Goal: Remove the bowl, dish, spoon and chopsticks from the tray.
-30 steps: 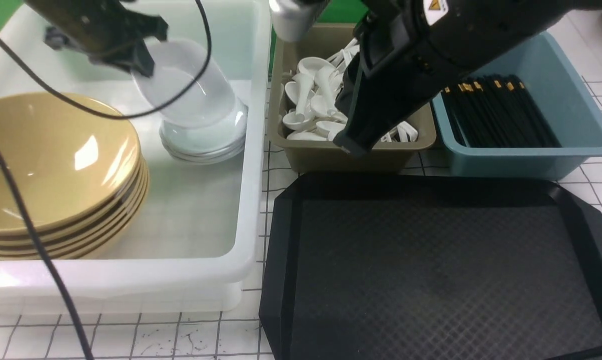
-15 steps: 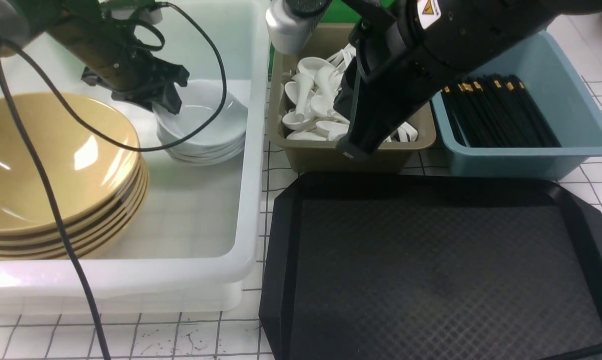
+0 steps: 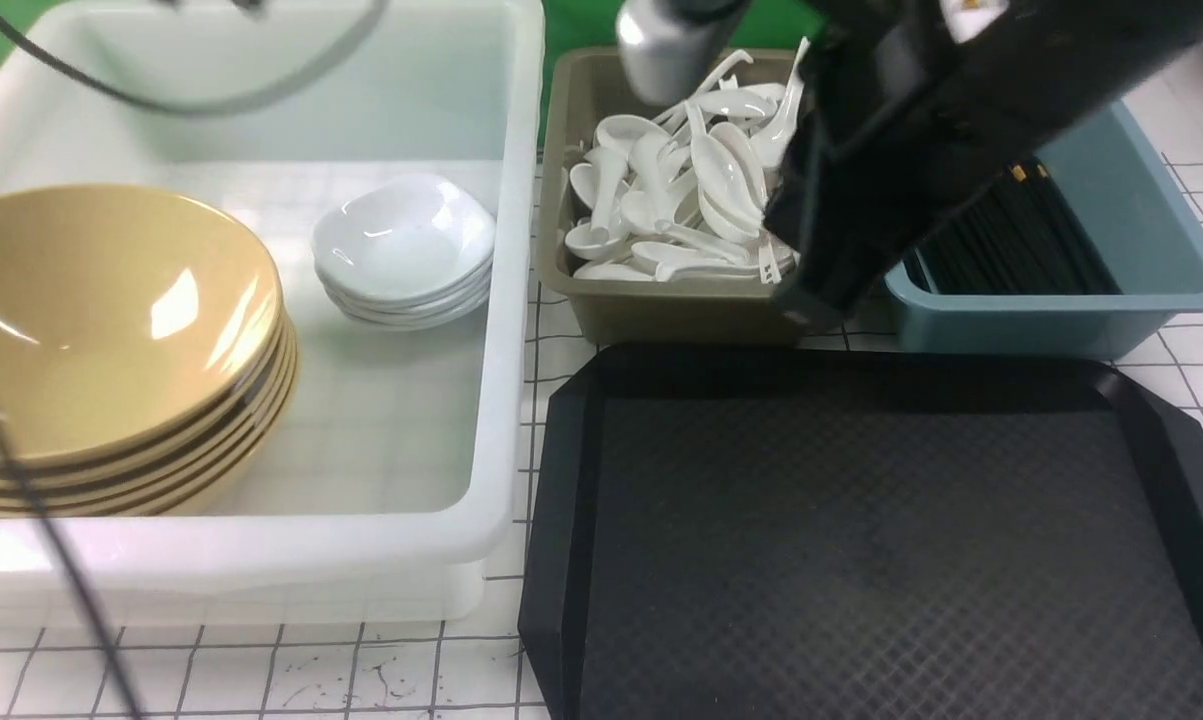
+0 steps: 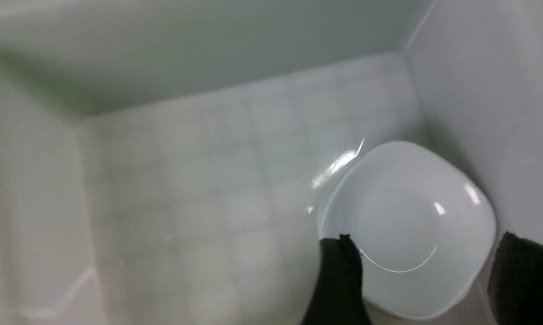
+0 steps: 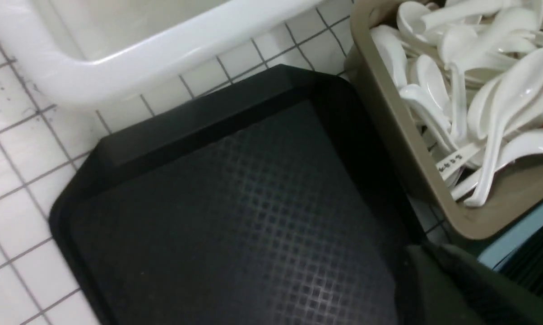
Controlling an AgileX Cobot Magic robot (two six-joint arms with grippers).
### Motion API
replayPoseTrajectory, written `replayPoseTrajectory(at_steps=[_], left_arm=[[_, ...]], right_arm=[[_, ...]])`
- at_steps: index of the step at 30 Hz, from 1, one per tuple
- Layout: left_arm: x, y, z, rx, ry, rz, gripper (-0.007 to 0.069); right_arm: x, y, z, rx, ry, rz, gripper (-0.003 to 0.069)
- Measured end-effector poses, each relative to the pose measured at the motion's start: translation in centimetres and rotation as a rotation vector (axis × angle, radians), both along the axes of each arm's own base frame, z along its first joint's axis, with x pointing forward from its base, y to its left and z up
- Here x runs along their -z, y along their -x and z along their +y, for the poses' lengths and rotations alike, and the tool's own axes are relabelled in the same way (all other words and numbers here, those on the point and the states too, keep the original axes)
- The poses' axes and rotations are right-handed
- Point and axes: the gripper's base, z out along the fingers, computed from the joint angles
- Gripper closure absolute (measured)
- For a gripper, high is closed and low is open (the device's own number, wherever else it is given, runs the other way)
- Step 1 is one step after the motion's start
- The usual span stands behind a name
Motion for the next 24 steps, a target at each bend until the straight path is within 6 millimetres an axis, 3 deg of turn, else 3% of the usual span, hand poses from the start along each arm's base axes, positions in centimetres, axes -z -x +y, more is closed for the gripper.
replayPoseTrajectory(at_steps=[2, 3, 5, 8, 10, 11, 12, 14, 16, 19, 24], left_arm=[[-2.5, 3.4, 0.1, -0.004, -0.008, -0.045, 0.0372], [-2.6, 4.0, 0.1, -0.004, -0.012, -0.040, 0.0391], [-4.4, 8.2, 0.3, -0.005, -0.025, -0.071, 0.0507], [-3.9, 12.6, 0.4, -0.004, -0.039, -0.041, 0.0600], [-2.6, 16.6, 0.4, 0.008, -0.051, -0.016, 0.0626], [-2.1, 16.9, 0.4, 0.009, -0.053, 0.000, 0.0628], [-1.4, 19.5, 0.5, 0.007, -0.056, -0.032, 0.0632], [0.0, 22.6, 0.6, 0.000, -0.059, -0.076, 0.0634], [1.1, 24.4, 0.6, -0.004, -0.057, -0.103, 0.0636], [4.9, 29.9, 0.7, -0.015, -0.054, -0.169, 0.0637], [9.9, 35.3, 0.9, -0.034, -0.069, -0.307, 0.0637]], right_arm=[[-0.4, 0.9, -0.7, -0.006, -0.029, -0.006, 0.0610], [-0.4, 1.2, -0.9, -0.007, -0.037, -0.011, 0.0610], [-0.3, 2.3, -1.9, -0.011, -0.068, -0.037, 0.0609], [0.2, 3.6, -3.1, -0.011, -0.104, -0.063, 0.0609], [0.8, 5.1, -4.4, -0.013, -0.150, -0.101, 0.0607], [1.1, 5.0, -4.4, -0.013, -0.149, -0.100, 0.0607], [1.7, 5.9, -5.2, -0.020, -0.180, -0.130, 0.0607], [2.2, 7.1, -6.2, -0.023, -0.237, -0.176, 0.0604], [2.8, 7.7, -6.7, -0.028, -0.269, -0.203, 0.0604], [3.8, 9.3, -8.1, -0.020, -0.382, -0.269, 0.0604], [4.4, 11.9, -10.1, -0.026, -0.561, -0.356, 0.0604]])
